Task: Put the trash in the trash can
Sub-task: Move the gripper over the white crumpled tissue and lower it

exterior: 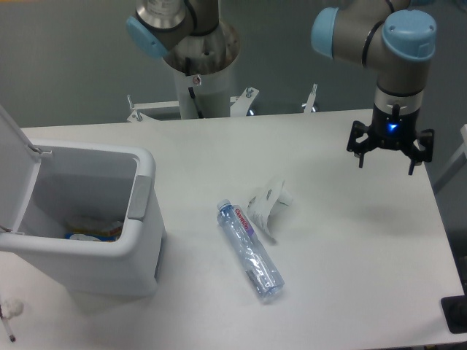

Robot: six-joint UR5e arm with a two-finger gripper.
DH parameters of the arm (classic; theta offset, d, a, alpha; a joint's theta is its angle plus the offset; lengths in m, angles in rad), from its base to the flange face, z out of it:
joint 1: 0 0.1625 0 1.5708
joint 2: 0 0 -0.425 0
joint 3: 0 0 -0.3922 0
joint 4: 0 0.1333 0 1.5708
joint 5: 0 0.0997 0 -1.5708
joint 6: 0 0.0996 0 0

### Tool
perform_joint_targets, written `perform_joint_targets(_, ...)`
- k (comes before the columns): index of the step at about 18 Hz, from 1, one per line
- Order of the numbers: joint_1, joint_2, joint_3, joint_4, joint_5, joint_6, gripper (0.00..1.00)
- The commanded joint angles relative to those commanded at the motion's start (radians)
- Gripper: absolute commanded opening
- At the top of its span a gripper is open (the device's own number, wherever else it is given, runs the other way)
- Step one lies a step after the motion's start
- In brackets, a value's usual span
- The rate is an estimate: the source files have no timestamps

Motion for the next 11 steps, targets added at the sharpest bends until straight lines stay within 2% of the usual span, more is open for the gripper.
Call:
perform_joint_targets(5,-0.006,0.011,-0.038,0.002,0.014,-0.014,1.00)
perform_joint_targets(8,-0.011,0.015,-0.104,0.029,-0.001,-0.054,1.00)
perform_joint_targets(11,-0.038,0.064,-0.184,0.046,0.000,-0.110,1.00)
